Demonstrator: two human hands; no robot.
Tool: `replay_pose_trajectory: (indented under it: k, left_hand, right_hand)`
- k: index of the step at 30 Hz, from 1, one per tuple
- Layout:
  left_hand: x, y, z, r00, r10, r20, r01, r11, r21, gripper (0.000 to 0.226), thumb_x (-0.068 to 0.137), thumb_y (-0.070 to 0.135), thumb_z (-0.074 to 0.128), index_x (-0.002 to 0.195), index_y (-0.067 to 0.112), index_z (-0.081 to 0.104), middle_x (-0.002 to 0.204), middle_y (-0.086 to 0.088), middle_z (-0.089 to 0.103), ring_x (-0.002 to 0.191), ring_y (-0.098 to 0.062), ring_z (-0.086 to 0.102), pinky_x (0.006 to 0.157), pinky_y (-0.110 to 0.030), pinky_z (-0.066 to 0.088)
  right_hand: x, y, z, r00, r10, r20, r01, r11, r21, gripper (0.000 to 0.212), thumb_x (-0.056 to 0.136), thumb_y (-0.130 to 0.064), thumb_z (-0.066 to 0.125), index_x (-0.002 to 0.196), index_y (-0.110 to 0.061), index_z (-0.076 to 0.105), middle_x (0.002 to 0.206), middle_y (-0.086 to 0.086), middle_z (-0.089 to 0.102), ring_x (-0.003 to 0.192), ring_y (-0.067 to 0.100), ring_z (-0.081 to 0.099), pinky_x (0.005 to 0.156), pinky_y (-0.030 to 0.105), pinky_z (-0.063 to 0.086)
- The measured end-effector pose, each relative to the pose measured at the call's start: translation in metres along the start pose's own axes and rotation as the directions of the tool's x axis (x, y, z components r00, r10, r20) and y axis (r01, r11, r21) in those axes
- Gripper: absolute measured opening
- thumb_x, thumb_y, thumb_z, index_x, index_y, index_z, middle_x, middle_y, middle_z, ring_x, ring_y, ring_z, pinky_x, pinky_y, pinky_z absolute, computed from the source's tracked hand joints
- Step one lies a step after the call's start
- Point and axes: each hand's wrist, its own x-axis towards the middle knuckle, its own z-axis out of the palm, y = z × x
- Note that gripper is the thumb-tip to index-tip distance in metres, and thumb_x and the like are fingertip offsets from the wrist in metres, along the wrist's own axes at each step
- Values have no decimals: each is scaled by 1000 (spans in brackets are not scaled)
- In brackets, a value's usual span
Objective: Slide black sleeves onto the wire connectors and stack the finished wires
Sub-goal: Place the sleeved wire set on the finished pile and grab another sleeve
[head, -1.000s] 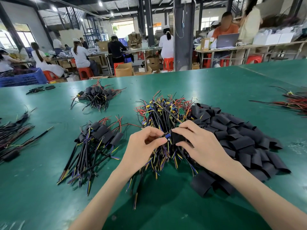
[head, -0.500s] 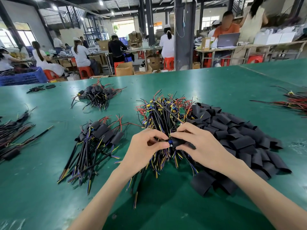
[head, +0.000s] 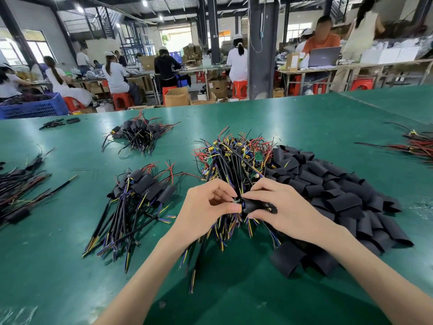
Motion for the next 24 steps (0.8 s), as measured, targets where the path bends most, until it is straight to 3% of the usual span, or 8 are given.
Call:
replay_pose_trajectory:
  k: [7, 11, 14, 18, 21, 24]
  left_hand:
    - [-1, -1, -2, 998, 37, 49, -35, 999, -34, 30, 66, 2, 82, 77, 24, 65, 68, 11, 65, 63, -3, 57, 63, -12, 43]
    - [1, -4, -2, 1000, 22, 11, -21, 998, -56, 31, 66, 3, 82, 80, 25, 65, 68, 6, 68, 62, -6, 60, 65, -16, 46]
    - [4, -8, -4, 999, -39, 1, 39, 993, -109, 30, 67, 2, 82, 82, 21, 64, 69, 1, 70, 58, -10, 58, 63, -26, 48]
    - [4, -11, -2, 995, -95, 23, 97, 984, -152, 28, 68, 2, 81, 84, 16, 63, 69, 1, 69, 57, -10, 56, 60, -24, 46]
    - [5, -10, -4, 996, -78, 35, 82, 989, -126, 27, 70, 9, 81, 87, 22, 65, 78, 6, 69, 62, -8, 57, 65, -19, 47]
    - [5, -9, -11, 995, -57, 79, 55, 998, 18, 14, 77, 23, 77, 86, 27, 67, 80, 9, 69, 64, -7, 56, 67, -19, 47]
  right_hand:
    - [1, -1, -2, 996, 29, 79, -35, 996, 78, 38, 80, -22, 73, 117, -15, 67, 99, -5, 55, 87, 10, 51, 81, 22, 40]
    - [1, -5, -1, 1000, 5, 5, -5, 999, 47, 38, 77, -20, 76, 113, -13, 68, 97, -4, 55, 84, 16, 55, 79, 31, 45]
    - [-2, -10, 4, 998, -50, -37, 47, 996, -70, 38, 80, -20, 74, 116, -13, 65, 102, -1, 56, 82, 20, 59, 76, 37, 50]
    - [-4, -14, 8, 993, -109, -38, 98, 972, -215, 38, 80, -19, 72, 116, -10, 64, 103, 5, 58, 78, 25, 61, 67, 39, 54]
    - [-3, -14, 6, 994, -81, -77, 66, 983, -174, 34, 81, -19, 71, 114, -12, 64, 101, 3, 56, 78, 23, 60, 66, 39, 53]
    - [-3, -13, 4, 991, -41, -130, 27, 993, -114, 30, 81, -19, 71, 111, -14, 64, 100, 0, 54, 80, 20, 58, 67, 39, 52]
